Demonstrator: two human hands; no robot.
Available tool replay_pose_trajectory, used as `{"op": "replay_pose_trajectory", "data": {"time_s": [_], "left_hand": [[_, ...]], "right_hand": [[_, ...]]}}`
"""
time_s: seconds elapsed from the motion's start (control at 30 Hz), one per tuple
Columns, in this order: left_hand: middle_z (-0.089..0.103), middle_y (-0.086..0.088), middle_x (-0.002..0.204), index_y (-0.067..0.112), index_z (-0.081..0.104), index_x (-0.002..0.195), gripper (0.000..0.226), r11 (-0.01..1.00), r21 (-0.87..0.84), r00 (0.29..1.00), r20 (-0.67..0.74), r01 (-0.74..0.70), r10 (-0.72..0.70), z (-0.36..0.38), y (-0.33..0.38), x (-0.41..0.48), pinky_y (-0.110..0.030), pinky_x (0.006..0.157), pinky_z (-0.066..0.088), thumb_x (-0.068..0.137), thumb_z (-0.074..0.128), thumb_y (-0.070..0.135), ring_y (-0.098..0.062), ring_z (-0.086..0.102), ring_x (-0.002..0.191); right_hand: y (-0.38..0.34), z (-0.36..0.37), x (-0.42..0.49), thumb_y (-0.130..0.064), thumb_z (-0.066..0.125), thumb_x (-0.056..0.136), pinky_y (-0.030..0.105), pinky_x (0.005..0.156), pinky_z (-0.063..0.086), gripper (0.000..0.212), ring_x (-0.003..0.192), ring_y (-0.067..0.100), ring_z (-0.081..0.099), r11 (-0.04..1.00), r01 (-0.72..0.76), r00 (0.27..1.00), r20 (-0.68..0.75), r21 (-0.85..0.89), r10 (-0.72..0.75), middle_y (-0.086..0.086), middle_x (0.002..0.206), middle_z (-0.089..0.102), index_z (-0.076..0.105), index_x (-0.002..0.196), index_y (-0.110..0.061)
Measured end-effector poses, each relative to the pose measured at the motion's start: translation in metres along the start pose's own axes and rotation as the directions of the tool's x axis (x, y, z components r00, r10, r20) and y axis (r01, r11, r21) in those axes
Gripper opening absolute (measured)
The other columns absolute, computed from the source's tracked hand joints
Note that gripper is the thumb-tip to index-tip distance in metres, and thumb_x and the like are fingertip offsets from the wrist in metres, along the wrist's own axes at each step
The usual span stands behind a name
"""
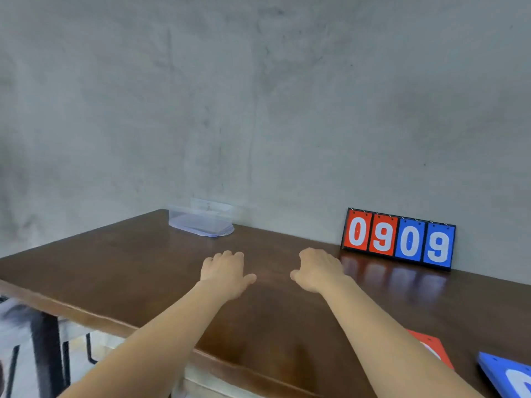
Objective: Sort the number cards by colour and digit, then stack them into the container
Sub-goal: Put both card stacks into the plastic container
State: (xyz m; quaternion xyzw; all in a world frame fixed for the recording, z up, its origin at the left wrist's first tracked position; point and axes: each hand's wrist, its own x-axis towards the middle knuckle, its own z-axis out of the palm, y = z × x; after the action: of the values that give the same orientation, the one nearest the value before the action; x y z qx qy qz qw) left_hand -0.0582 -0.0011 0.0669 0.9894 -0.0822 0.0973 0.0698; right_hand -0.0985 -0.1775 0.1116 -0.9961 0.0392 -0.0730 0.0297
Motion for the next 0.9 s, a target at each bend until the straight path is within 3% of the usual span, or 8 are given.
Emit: {"op": "replay_pose_trajectory", "data": {"time_s": [0.1, 0.4, 0.53, 0.67, 0.8, 0.9], "left_hand": [[0.053, -0.005, 0.124, 0.017, 0.046, 0.131, 0.054, 0.999, -0.005, 0.999, -0.004, 0.041, -0.041, 0.001, -0.051, 0.034, -0.036, 0.098, 0.037, 0.094, 0.045, 0.055, -0.024, 0.051, 0.117], [0.057, 0.001, 0.121, 0.022, 0.048, 0.128, 0.05, 0.995, -0.071, 0.997, -0.028, 0.075, -0.077, 0.034, -0.211, 0.183, -0.034, 0.099, 0.04, 0.092, 0.05, 0.056, -0.019, 0.054, 0.113], [0.051, 0.0, 0.135, 0.02, 0.032, 0.146, 0.07, 0.991, -0.128, 0.996, -0.065, 0.047, -0.055, 0.054, -0.27, 0.245, -0.033, 0.107, 0.032, 0.09, 0.053, 0.057, -0.02, 0.047, 0.126], [0.042, 0.0, 0.146, 0.02, 0.027, 0.15, 0.083, 0.971, -0.234, 0.99, -0.117, 0.054, -0.083, 0.074, -0.313, 0.294, -0.032, 0.111, 0.028, 0.084, 0.062, 0.058, -0.019, 0.04, 0.134], [0.045, 0.001, 0.139, 0.021, 0.032, 0.142, 0.096, 0.92, -0.378, 0.98, -0.12, 0.102, -0.158, 0.096, -0.341, 0.329, -0.033, 0.106, 0.035, 0.066, 0.076, 0.058, -0.018, 0.042, 0.127], [0.045, 0.003, 0.14, 0.02, 0.023, 0.147, 0.115, 0.867, -0.488, 0.984, -0.073, 0.106, -0.161, 0.106, -0.353, 0.351, -0.036, 0.106, 0.038, 0.057, 0.082, 0.059, -0.021, 0.043, 0.128]], "right_hand": [[-0.047, 0.009, 0.046, -0.03, 0.052, 0.094, 0.036, 0.089, 0.044, 0.03, 0.108, 0.027, 0.059, 0.999, 0.04, 0.999, 0.015, -0.006, -0.04, 0.006, 0.118, 0.061, 0.055, 0.119, -0.013], [-0.175, 0.066, 0.212, -0.036, 0.051, 0.094, 0.032, 0.08, 0.039, 0.031, 0.104, 0.023, 0.059, 0.998, 0.048, 0.998, 0.045, -0.029, -0.047, 0.002, 0.114, 0.062, 0.055, 0.117, -0.015], [-0.212, 0.104, 0.276, -0.056, 0.056, 0.087, 0.036, 0.095, 0.04, 0.062, 0.113, 0.024, 0.055, 0.999, 0.009, 1.0, 0.021, 0.032, -0.01, 0.003, 0.123, 0.058, 0.041, 0.134, -0.016], [-0.231, 0.144, 0.325, -0.068, 0.061, 0.076, 0.04, 0.108, 0.033, 0.095, 0.124, 0.022, 0.047, 0.986, -0.057, 0.998, -0.029, 0.156, 0.062, 0.001, 0.136, 0.049, 0.022, 0.145, -0.016], [-0.232, 0.175, 0.353, -0.07, 0.066, 0.068, 0.039, 0.113, 0.03, 0.118, 0.132, 0.02, 0.041, 0.953, -0.133, 0.986, -0.061, 0.272, 0.155, -0.001, 0.145, 0.042, 0.002, 0.151, -0.014], [-0.228, 0.189, 0.366, -0.069, 0.068, 0.062, 0.039, 0.109, 0.035, 0.119, 0.125, 0.019, 0.046, 0.91, -0.171, 0.978, -0.047, 0.378, 0.203, -0.006, 0.14, 0.048, 0.005, 0.149, -0.019]]}}
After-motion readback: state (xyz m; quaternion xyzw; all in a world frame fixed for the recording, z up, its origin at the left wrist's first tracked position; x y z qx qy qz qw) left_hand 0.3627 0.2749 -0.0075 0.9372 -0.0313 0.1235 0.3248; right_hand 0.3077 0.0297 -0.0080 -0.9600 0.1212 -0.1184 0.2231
